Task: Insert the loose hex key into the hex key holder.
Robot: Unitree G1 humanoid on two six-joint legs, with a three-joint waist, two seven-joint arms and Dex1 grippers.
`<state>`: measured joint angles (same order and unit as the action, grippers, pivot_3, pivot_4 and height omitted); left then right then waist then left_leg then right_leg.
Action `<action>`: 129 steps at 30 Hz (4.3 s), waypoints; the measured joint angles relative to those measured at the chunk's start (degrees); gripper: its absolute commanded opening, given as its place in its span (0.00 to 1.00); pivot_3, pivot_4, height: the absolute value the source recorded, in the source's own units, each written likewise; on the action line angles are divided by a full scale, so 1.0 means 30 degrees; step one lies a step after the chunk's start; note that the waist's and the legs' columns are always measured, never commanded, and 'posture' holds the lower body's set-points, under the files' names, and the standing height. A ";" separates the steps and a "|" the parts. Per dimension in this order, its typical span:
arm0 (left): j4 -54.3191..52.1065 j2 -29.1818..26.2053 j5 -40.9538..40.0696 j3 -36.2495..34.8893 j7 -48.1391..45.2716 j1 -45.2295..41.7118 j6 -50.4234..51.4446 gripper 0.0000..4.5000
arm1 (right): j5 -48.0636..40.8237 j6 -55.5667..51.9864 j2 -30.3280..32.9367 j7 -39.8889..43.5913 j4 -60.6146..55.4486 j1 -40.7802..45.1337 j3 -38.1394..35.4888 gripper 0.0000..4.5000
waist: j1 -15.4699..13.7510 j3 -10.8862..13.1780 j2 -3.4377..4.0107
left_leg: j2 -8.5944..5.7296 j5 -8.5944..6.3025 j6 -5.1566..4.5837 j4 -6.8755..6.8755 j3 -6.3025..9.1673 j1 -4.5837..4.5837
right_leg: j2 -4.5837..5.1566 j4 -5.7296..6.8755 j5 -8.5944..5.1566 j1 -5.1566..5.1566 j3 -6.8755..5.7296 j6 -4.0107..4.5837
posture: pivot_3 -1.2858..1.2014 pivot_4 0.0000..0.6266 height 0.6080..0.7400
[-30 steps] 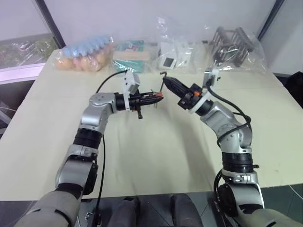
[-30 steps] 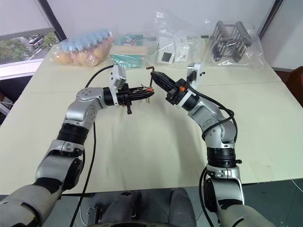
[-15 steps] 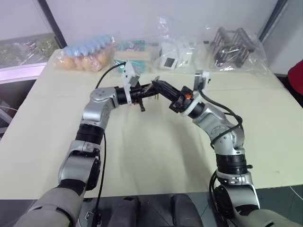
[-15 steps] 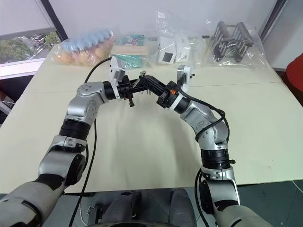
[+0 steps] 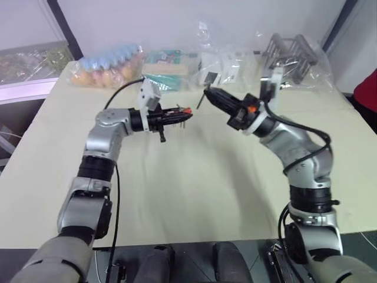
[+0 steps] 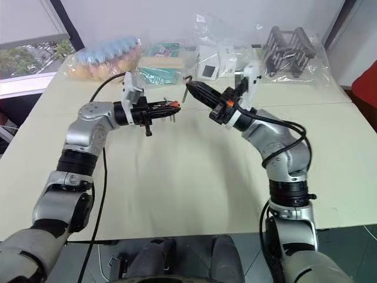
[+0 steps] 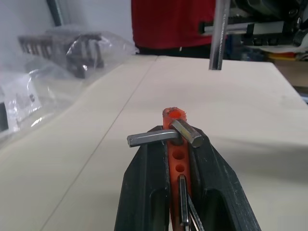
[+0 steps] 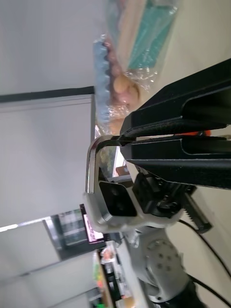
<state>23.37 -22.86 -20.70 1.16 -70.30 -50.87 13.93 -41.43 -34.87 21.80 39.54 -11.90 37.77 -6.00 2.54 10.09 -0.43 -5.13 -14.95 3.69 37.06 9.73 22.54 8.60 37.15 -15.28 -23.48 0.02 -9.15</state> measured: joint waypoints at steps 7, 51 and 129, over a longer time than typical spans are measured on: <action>-0.4143 -0.0422 -0.0823 0.0034 0.0372 0.0912 0.1547 0.00 | -0.0716 -0.1020 0.0742 0.0026 -0.1490 0.0016 0.0016 0.01 | 0.0007 0.0002 -0.0001 | 0.0004 0.0000 0.0000 -0.0004 0.0001 -0.0002 | 0.0000 -0.0001 0.0000 0.0001 0.0003 0.0000 | 0.52 0.24 1.00; -0.5594 -0.0253 -0.0930 0.0903 0.1886 0.1768 0.2239 0.00 | -0.1041 -0.0682 0.0608 -0.0294 -0.1603 -0.0272 0.0229 0.01 | -0.0041 0.0003 -0.0003 | 0.0003 -0.0002 -0.0004 0.0002 -0.0005 -0.0003 | 0.0002 -0.0013 0.0000 0.0012 0.0002 0.0000 | 0.52 0.24 1.00; -0.5608 0.0229 -0.1631 0.0562 0.3438 0.2223 0.3938 0.00 | 0.1284 -0.0777 0.4016 0.3946 -0.2477 -0.2102 0.1902 0.89 | -0.0152 0.0010 -0.0014 | -0.0001 -0.0076 -0.0134 0.0008 -0.0005 -0.0002 | 0.0003 -0.0029 -0.0002 0.0021 0.0001 -0.0003 | 0.52 0.24 1.00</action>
<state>6.55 -22.17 -25.59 2.84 -59.98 -44.20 25.75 -37.58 -37.20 33.85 51.38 -19.33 31.46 -0.29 2.08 10.12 -0.47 -5.14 -15.18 3.29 37.08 9.72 22.54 8.61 37.06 -15.29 -23.42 0.02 -9.16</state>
